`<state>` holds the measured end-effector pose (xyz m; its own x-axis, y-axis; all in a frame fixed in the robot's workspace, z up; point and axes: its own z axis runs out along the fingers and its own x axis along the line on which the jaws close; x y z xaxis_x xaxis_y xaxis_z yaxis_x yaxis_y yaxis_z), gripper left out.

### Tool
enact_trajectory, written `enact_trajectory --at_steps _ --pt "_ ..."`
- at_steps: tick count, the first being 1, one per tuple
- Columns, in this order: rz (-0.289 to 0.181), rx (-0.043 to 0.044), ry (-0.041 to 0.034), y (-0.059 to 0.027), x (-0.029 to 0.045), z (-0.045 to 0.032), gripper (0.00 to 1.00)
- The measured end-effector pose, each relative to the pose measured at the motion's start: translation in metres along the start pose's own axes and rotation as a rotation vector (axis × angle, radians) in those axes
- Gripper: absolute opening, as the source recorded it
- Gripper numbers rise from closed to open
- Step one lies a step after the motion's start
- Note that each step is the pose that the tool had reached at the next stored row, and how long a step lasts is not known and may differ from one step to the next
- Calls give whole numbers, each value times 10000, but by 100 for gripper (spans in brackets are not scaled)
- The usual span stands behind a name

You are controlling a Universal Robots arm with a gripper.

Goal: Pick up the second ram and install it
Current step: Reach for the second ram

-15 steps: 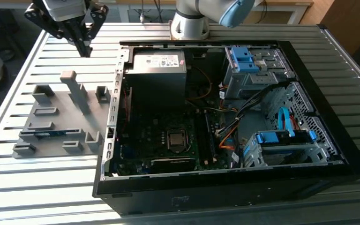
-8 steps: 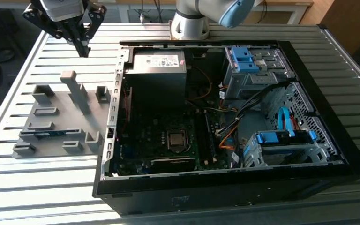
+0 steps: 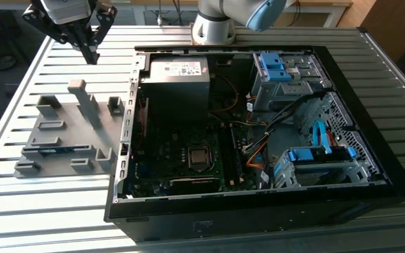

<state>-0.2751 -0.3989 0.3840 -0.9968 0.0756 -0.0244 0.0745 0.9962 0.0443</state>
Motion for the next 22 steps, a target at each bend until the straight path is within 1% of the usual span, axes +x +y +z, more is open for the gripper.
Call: enact_trajectory --at_steps 5,9,10,12,14,18,22 --pt "0 -2 1 -3 34 6 10" --pt "1 4 30 -4 50 8 10" --pt "1 6 49 -4 52 9 10" --pt "4 11 117 -5 54 9 10" --pt "3 15 147 -5 56 8 10" --pt "-103 13 157 -7 91 9 10" --pt "-367 9 167 -10 123 9 10"
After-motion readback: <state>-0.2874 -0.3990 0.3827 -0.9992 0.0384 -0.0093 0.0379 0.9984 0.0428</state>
